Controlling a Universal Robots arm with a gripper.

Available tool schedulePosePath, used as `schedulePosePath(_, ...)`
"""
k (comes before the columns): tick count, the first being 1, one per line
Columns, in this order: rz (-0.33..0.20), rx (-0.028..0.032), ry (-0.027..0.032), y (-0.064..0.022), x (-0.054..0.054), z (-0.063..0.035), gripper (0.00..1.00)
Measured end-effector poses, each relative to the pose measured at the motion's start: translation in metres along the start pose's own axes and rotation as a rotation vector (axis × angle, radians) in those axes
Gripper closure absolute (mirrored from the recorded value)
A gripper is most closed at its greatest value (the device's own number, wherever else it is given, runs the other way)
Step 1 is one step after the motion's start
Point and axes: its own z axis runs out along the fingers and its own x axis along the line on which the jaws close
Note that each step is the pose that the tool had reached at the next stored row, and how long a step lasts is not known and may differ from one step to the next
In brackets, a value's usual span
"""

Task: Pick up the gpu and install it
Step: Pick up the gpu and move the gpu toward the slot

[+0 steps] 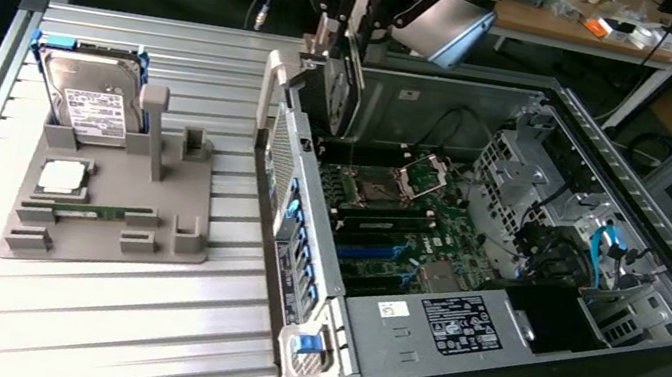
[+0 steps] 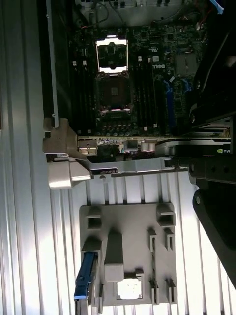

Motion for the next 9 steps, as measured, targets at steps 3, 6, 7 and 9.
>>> schedulePosePath(3,0.0,0.0006,-0.0001,-0.001,-0.0024,0.0005,0.73)
schedulePosePath(6,0.0,0.0016,-0.0001,-0.0015,-0.0051,0.0009,0.73)
schedulePosePath(7,0.0,0.0019,-0.0001,-0.0016,-0.0061,0.001,0.73)
schedulePosePath(9,0.0,0.0026,-0.0002,-0.0016,-0.0085,0.0014,0.73)
